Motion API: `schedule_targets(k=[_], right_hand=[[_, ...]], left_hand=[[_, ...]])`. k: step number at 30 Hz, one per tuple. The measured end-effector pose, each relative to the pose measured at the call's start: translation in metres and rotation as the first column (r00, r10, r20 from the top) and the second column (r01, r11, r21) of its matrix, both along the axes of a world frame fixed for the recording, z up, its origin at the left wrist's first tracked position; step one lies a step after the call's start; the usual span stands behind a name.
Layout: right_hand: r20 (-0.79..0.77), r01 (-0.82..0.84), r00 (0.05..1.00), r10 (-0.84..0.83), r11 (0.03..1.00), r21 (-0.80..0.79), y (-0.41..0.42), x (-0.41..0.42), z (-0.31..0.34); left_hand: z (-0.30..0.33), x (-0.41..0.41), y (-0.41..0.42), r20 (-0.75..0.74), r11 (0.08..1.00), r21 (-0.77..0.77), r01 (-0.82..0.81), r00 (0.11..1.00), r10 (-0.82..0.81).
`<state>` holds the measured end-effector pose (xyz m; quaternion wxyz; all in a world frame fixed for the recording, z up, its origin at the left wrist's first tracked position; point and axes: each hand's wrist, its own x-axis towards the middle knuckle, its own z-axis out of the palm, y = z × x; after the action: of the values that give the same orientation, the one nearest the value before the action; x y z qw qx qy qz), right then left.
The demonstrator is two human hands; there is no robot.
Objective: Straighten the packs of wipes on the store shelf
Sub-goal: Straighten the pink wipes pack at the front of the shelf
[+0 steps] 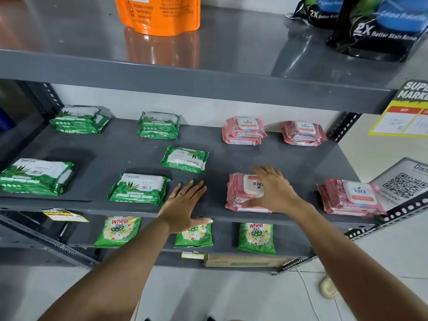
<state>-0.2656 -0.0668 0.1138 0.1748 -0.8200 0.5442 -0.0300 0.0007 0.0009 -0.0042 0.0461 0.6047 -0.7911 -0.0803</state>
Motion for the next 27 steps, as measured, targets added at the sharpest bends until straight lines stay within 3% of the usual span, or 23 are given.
schedule_targets(k=[2, 4, 6, 14, 18, 21, 24, 27], right_hand=[[0.071, 0.127, 0.990, -0.119, 0.984, -0.126, 0.009, 0.007, 0.002], [0.028, 0.209, 0.977, -0.213, 0.919, -0.335, 0.020, 0.019, -0.002], [-0.022, 0.209, 0.970, -0.243, 0.873, -0.441, 0.029, 0.031, -0.011], [0.133, 0.043, 0.991, -0.017, 0.980, -0.193, 0.030, 0.008, -0.015], [0.183, 0.151, 0.976, -0.115, 0.970, -0.193, 0.027, 0.008, -0.008], [0.117, 0.262, 0.964, -0.239, 0.932, -0.249, 0.025, 0.016, -0.014], [0.108, 0.220, 0.974, -0.201, 0.951, -0.216, 0.025, 0.013, -0.022], [0.181, 0.103, 0.979, -0.089, 0.992, -0.069, 0.015, -0.002, -0.018]], left_hand=[[-0.001, 0.000, 0.000, -0.004, 1.000, -0.021, 0.003, 1.000, -0.003], [-0.001, 0.000, -0.001, 0.006, 1.000, -0.030, 0.000, 1.000, 0.001], [-0.001, 0.000, 0.000, 0.031, 1.000, -0.020, -0.005, 1.000, 0.005], [-0.002, 0.000, -0.001, 0.031, 1.000, -0.010, -0.008, 0.999, 0.009], [-0.006, 0.000, -0.001, 0.056, 0.999, -0.050, -0.005, 0.998, 0.007], [-0.005, -0.001, 0.000, 0.052, 0.999, -0.033, -0.010, 0.999, 0.012], [-0.001, -0.001, 0.000, 0.014, 1.000, 0.006, -0.022, 1.000, 0.022], [-0.001, -0.001, -0.001, 0.007, 1.000, 0.007, -0.025, 1.000, 0.025]])
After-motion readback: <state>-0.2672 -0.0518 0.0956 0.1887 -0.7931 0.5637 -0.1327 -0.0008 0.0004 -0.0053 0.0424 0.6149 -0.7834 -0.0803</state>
